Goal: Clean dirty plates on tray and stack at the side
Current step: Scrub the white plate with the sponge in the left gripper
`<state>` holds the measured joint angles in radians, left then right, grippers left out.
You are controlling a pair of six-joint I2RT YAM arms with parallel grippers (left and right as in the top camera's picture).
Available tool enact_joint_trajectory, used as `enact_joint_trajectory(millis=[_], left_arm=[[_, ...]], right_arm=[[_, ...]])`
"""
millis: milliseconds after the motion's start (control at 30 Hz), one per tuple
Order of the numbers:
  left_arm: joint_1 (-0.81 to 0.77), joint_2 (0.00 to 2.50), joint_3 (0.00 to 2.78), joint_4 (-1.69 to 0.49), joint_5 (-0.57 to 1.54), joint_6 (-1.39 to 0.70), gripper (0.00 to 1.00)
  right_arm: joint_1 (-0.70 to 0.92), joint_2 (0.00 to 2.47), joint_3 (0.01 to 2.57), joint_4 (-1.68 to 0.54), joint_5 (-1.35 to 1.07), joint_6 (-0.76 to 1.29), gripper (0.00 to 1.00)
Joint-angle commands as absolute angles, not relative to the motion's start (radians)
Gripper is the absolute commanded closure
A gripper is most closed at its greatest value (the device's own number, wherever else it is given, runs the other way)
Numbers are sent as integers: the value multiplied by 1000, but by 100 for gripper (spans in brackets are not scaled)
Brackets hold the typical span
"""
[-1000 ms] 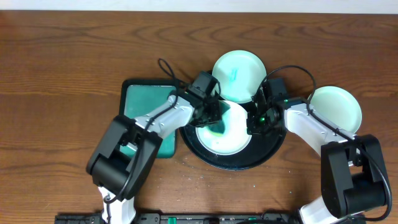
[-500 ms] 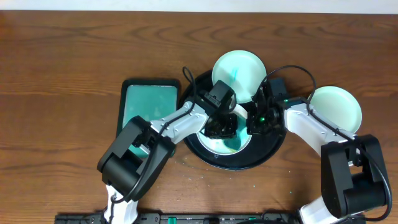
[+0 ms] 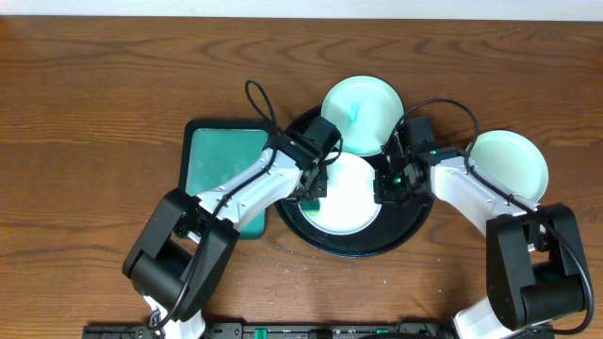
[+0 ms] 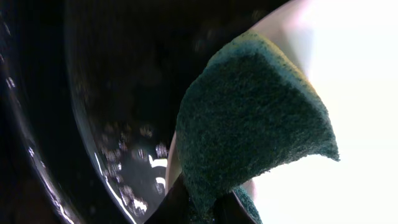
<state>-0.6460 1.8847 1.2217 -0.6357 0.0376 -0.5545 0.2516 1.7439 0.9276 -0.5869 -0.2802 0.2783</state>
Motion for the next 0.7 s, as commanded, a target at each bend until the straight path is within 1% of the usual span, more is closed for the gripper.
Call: enact_joint_trajectory(millis=[0, 67, 133, 300, 433, 533, 667], left_arm=[[-624, 1886, 1197, -612, -139, -479, 93], [-624, 1890, 1197, -573, -80, -480, 93], [-624, 1900, 1197, -527, 30, -482, 93], [-628, 1958, 1197, -403, 362, -601, 93], [-653, 2032, 1197, -279, 585, -630, 93], [-670, 2055, 1197, -255, 675, -630, 93], [-698, 2049, 1197, -257, 739, -622, 93]], right_arm=[[258, 1781, 906, -587, -221, 276, 99], [258, 1781, 906, -587, -221, 276, 99], [258, 1781, 906, -587, -221, 276, 99], [258, 1781, 906, -587, -221, 276, 99], [258, 1781, 906, -587, -221, 276, 99], [258, 1781, 906, -588, -221, 276, 99], [258, 1781, 906, -588, -221, 276, 99]])
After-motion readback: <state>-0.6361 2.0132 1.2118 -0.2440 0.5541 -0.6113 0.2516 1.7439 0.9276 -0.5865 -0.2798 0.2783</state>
